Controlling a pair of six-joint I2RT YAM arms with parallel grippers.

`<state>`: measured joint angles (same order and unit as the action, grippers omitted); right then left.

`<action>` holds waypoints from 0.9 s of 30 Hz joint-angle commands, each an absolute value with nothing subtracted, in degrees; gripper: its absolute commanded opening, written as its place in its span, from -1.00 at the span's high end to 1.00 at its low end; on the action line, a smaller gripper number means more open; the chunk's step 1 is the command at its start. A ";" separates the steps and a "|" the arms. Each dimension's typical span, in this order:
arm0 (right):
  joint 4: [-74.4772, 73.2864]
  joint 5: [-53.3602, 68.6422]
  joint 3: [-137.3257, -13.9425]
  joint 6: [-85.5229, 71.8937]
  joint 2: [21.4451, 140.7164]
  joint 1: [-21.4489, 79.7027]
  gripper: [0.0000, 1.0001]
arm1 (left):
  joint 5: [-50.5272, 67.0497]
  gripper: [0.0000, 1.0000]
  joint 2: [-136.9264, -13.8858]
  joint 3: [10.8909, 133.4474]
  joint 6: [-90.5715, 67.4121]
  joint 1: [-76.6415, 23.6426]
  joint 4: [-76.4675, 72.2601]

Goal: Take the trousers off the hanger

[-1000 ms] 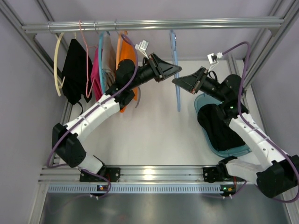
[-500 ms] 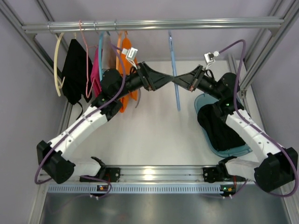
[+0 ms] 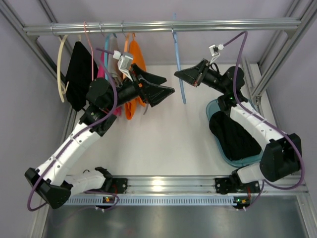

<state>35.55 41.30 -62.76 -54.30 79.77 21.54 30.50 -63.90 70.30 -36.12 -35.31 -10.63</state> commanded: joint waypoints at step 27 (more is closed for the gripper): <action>51.59 40.26 -77.95 -61.52 99.13 25.57 1.00 | 30.06 -0.97 -62.67 80.95 -43.68 -19.08 -9.32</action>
